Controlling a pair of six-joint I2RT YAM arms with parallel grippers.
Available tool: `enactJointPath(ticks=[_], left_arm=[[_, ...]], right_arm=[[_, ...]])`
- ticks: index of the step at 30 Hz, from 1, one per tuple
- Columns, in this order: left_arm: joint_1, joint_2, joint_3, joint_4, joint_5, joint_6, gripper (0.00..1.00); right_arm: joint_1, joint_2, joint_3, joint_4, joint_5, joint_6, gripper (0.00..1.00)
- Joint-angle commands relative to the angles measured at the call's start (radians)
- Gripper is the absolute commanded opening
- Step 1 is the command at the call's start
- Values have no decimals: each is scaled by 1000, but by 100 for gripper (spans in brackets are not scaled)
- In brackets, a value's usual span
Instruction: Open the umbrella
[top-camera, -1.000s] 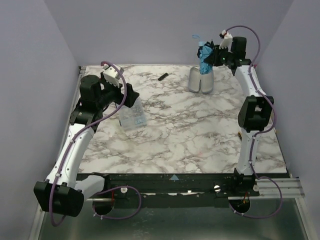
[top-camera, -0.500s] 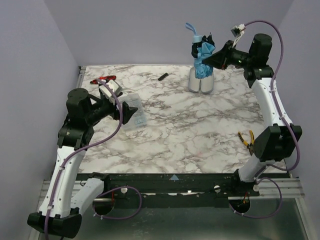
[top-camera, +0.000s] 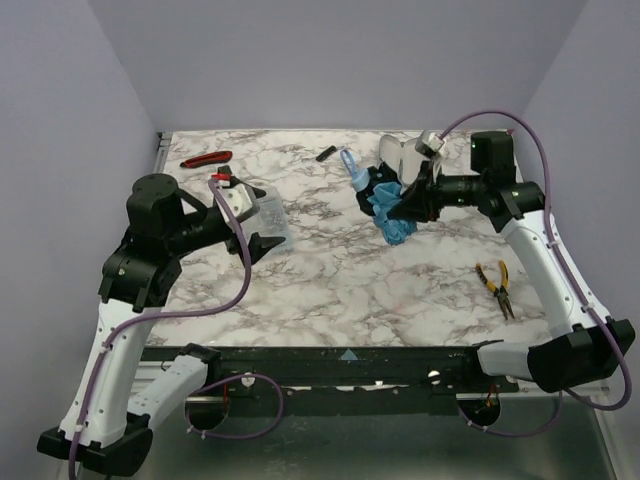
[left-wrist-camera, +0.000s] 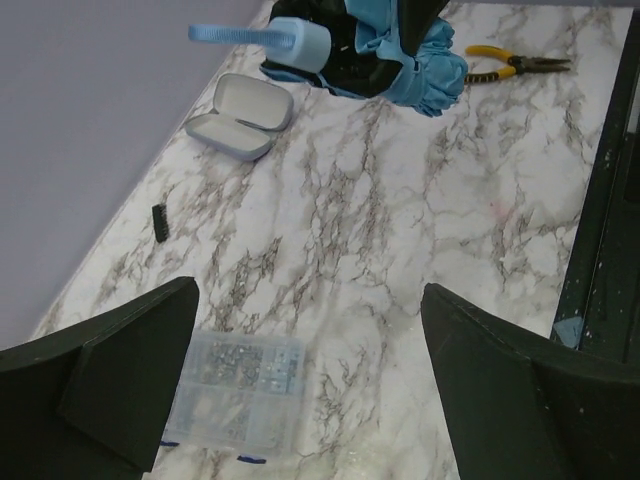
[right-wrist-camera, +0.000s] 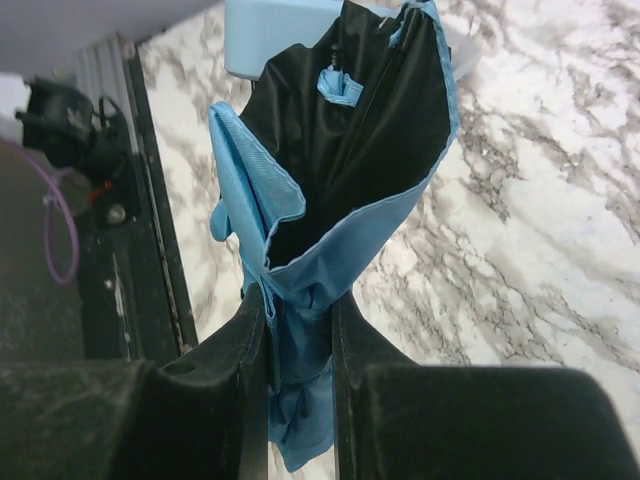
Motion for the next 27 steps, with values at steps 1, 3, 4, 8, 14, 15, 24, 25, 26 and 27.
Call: enactJointPath(ticks=[1,3,4,8,14,15,24,25,26,27], left_arm=[[-130,63,70,-94,-84,221,94],[-187,88,74,-117,-120,327,92],[-219,100,72,-127,-147,392,90],[-312,135,10,-104,-239,616,80],[-378,186,-59,28,-332,797,72],[-383,197,-54,39,-333,801,72],[-387,275,-152,135,-234,910,59],[-387,291,-166,144,-232,923,59],[-387,305,-173,142,-232,944,59],[-387,318,-181,136,-229,967,59]], right_arm=[[68,-66,-49,-109,151,-237,0],[88,-56,-47,-134,160,-273,0],[99,-46,-45,-144,163,-285,0],[130,-11,-47,-182,164,-372,0],[175,49,-39,-253,156,-442,0],[183,56,-33,-267,147,-439,0],[302,92,-51,-255,184,-354,0],[314,100,-52,-238,193,-329,0],[323,109,-45,-228,199,-307,0],[326,122,-30,-232,199,-295,0]])
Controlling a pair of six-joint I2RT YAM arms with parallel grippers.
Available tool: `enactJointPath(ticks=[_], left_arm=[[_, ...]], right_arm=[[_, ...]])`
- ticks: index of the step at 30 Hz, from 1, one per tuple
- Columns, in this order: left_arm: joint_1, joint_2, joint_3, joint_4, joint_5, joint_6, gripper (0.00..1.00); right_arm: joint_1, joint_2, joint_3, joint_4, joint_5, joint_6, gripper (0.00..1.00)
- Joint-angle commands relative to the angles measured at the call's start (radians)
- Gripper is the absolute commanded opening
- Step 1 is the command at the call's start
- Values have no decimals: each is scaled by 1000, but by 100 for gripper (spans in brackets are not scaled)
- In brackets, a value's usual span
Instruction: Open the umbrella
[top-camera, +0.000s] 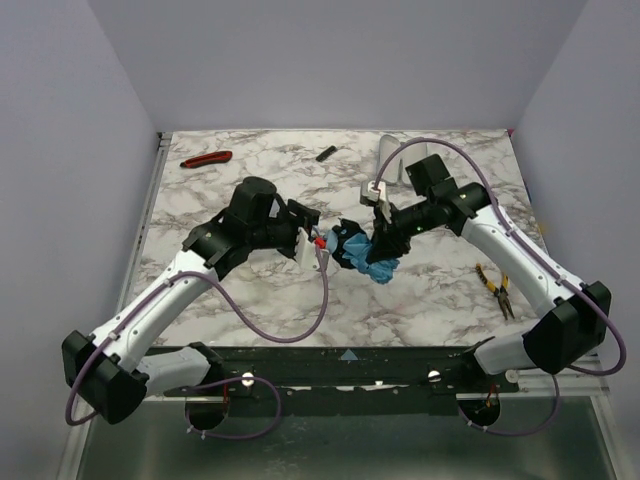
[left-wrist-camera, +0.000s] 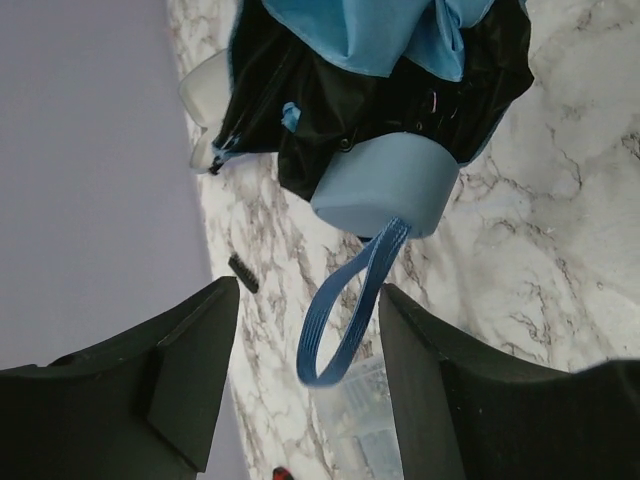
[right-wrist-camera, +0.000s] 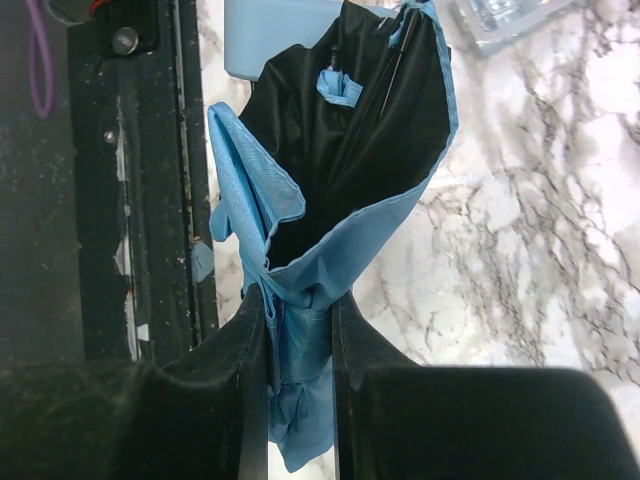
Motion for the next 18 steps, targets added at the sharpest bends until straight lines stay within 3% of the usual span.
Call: enactJointPath(ticks=[1,3,6,11,18], left_arm=[[-4,69,-57,29,59,132,60],[7,75,-69,11,69,177,56],[14,68,-59,0,67,149,40],[16,26,-48,-50,36,87,0],[93,-42,-133,-13,-8,30,0]], right_arm=[[35,40,38,27,16,62,0],[46,53,49,1,29,29,0],[57,48,51,-34,36,-16,0],[56,28,18,-47,25,22,0],[57,23,-33,-154,0,-107,0]])
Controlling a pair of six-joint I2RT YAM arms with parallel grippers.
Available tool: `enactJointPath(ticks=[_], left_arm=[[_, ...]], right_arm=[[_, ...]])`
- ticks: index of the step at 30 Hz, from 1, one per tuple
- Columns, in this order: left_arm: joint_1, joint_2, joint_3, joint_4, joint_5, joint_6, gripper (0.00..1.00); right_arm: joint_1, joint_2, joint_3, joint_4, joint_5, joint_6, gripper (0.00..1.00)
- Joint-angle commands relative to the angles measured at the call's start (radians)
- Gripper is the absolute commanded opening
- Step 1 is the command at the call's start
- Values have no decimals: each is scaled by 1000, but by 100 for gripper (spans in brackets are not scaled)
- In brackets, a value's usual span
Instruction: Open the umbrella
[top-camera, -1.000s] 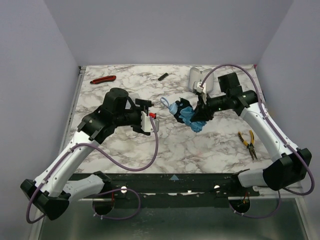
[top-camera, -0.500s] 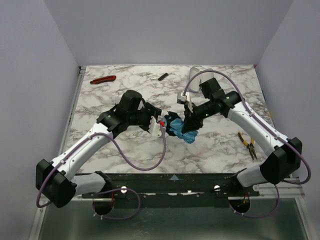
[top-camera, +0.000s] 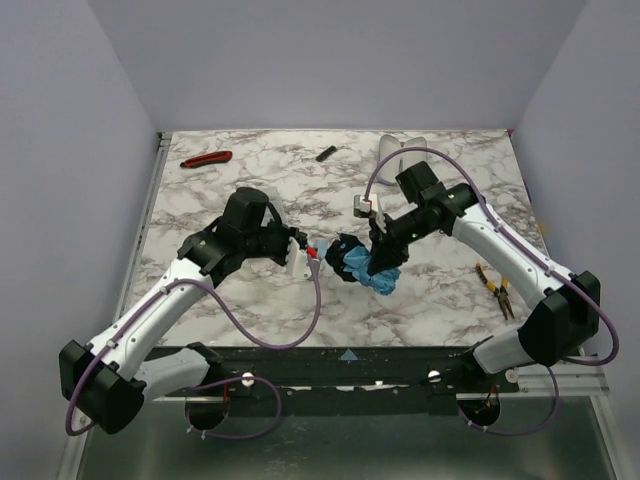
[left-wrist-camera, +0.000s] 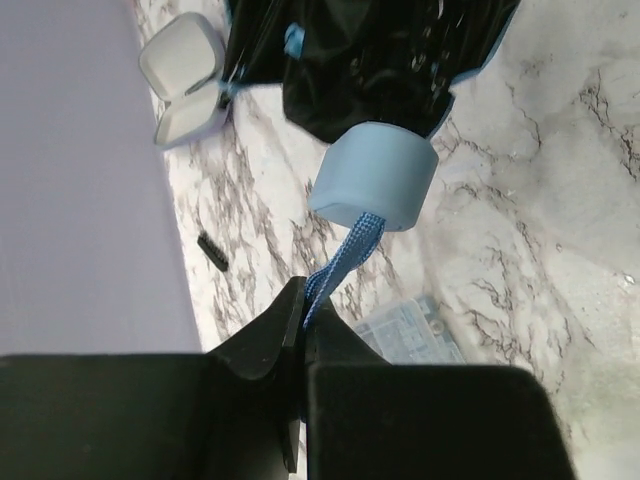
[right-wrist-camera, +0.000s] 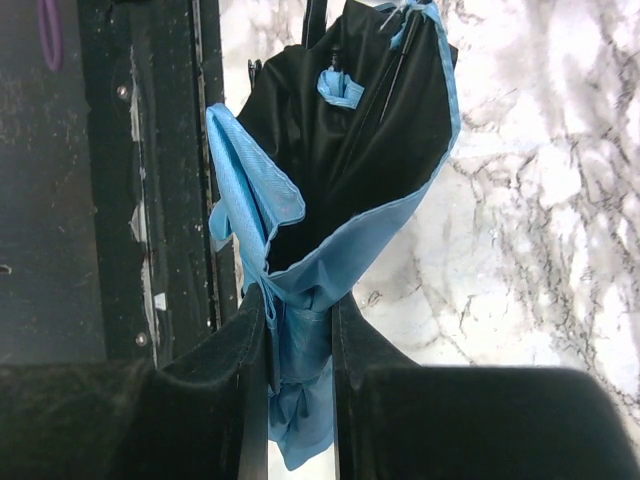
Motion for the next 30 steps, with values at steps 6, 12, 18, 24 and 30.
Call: enactJointPath(ticks=[6,12,18,24,30], left_arm=[[190,-39,-34,8,-3,-18,0],[233,-42,73,-149,98,10,72],[101,-81,52,-185,163,64,83],[-64,60,124,-245,41,5,78],[-123,139,143,-185,-58,-43,66]], right_arm=[[6,-13,-35,-91,10,-77,0],[7,83,34,-78,0,-5,0],[7,146,102,-104,-36,24,0],[6,179,139,-151,-100,33,0],[7,192,172,-228,-125,-32,1]])
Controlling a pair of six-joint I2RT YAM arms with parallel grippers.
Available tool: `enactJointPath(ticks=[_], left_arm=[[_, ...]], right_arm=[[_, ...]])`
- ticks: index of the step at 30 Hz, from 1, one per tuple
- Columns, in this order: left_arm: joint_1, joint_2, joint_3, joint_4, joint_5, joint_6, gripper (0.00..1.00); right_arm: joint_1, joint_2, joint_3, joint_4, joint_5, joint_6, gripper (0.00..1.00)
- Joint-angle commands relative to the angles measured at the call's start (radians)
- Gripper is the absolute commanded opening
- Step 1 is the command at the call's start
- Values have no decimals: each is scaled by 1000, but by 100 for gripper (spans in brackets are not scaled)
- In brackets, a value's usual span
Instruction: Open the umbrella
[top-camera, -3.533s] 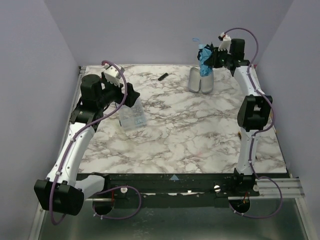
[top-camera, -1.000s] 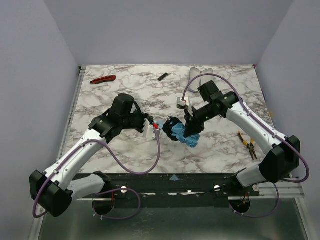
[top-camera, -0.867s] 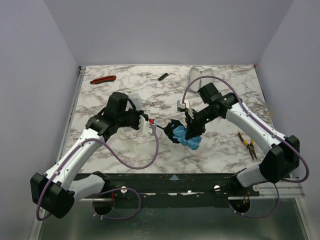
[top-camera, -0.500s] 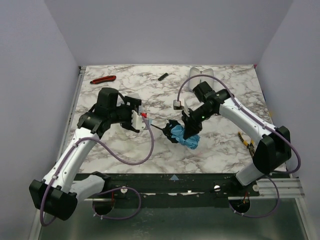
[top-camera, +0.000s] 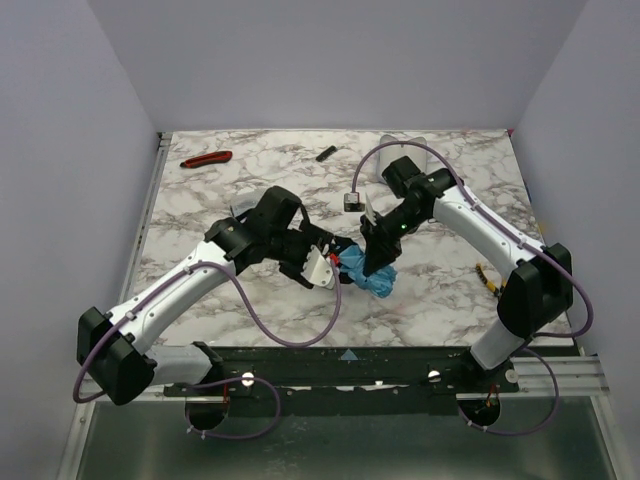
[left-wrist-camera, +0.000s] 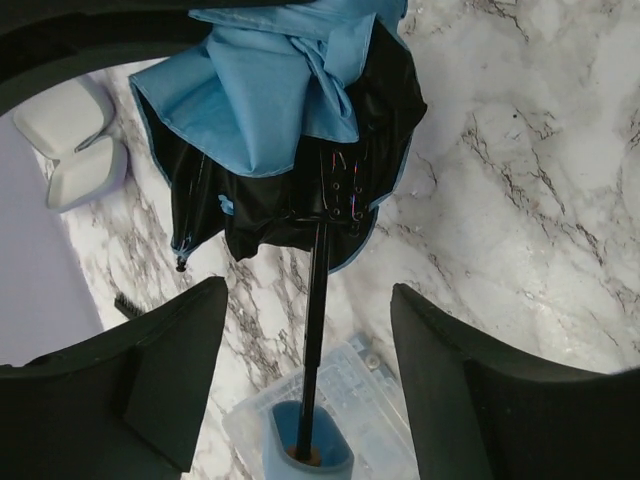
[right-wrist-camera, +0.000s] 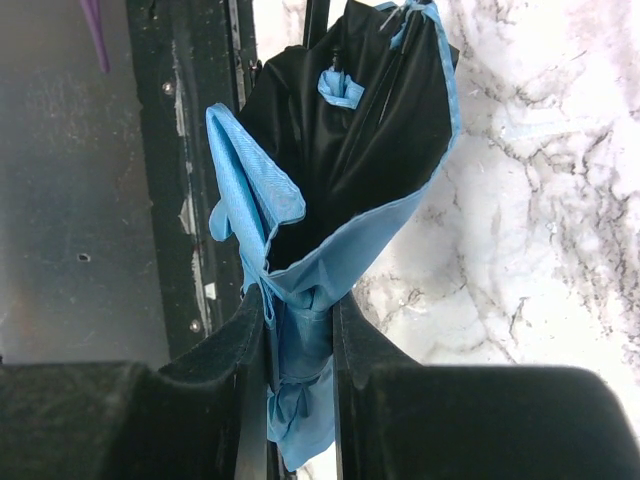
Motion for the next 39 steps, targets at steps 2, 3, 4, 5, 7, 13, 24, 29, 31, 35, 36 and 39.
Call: enactJointPath(ticks=[2,3,4,5,7,13,24,29,31,35,36,39], left_arm=[[-38,28,5,35,-108,-15,56],[-42,34,-1,44,-129,-11,47],[-44,41,-3,32,-141,1,42],[-46,48,-4,19,-154,12,37],[-46,53,-18,20,-177,20,31],[-49,61,-41,42,-214,-4,0],[106,46,57,160,105,-569,0],[207,52,102,327,200,-928,0],[236,60,121,407,240,-1072,0],[250,79,167,547,272,-1256,0],[252,86,173,586,277,-1309,0],[252,109,204,680,296,-1442,0]], right_arm=[[6,17,67,-117,-87,-63,1],[7,17,73,-128,-87,-69,2],[7,15,77,-132,-83,-71,4],[7,12,81,-138,-82,-71,6],[7,6,87,-142,-75,-67,9],[6,-14,103,-152,-70,-53,16],[-315,-173,186,337,-118,542,89],[-493,-271,81,731,-10,942,98],[-497,-280,71,753,14,990,98],[-497,-334,-29,919,-18,1113,100],[-498,-351,-42,942,-34,1134,100],[-497,-403,-123,1130,-178,1172,100]])
